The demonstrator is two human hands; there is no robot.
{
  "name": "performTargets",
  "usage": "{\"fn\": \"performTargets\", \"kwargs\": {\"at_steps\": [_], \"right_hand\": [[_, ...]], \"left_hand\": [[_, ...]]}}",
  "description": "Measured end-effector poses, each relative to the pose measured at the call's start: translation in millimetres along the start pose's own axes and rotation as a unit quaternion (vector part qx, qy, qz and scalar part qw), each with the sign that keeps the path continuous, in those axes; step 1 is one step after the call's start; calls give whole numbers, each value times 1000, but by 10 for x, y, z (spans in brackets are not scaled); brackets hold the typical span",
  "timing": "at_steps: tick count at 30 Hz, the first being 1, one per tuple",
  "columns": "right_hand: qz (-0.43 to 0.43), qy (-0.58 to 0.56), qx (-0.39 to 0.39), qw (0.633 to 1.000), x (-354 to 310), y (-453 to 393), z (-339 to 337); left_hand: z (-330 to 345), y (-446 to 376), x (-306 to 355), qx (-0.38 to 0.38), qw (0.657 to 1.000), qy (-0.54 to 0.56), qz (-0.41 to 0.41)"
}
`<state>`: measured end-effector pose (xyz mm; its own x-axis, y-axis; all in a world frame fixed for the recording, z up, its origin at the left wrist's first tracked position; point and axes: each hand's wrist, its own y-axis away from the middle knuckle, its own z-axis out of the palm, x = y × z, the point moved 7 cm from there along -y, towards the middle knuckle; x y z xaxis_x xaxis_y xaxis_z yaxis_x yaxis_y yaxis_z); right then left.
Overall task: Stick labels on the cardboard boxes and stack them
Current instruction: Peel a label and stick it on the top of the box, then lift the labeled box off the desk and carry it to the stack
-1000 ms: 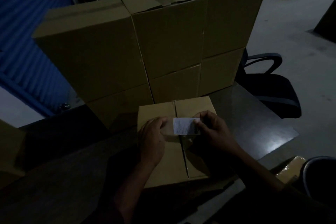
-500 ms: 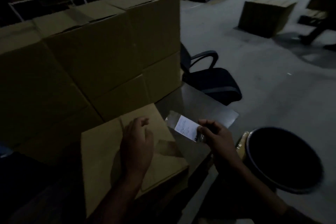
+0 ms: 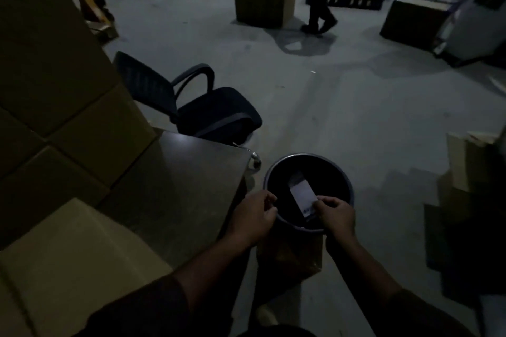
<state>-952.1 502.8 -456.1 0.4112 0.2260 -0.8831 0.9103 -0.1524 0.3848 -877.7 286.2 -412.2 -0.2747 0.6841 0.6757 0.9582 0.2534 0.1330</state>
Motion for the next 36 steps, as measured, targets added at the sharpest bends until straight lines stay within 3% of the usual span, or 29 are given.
{"fn": "performTargets", "kwargs": {"at_steps": [3, 6, 9, 12, 15, 20, 23, 28, 36], "right_hand": [[3, 56, 36, 998, 197, -267, -97], [-47, 123, 40, 991, 142, -426, -23], [-118, 245, -7, 962, 83, -547, 229], [-116, 367, -76, 920, 253, -609, 490], [-90, 354, -104, 925, 304, -554, 573], [-159, 224, -129, 953, -168, -288, 735], [-228, 125, -194, 946, -619, 134, 1043], [-273, 5, -326, 905, -1170, 926, 1640], [-334, 31, -509, 793, -1458, 2267, 2471]], "left_hand": [[329, -155, 64, -58, 998, -30, -2], [527, -266, 131, -82, 995, -46, -11], [637, -316, 124, -88, 994, -52, -28], [613, -322, 56, -78, 995, -50, -41], [472, -329, -45, -58, 996, -42, -56], [8, -294, -153, 35, 995, 25, -85], [-382, -168, -132, 110, 989, 56, -83], [-1145, 319, -179, 261, 958, 86, -82], [-2071, 1629, -652, 476, 865, 33, -155]]}}
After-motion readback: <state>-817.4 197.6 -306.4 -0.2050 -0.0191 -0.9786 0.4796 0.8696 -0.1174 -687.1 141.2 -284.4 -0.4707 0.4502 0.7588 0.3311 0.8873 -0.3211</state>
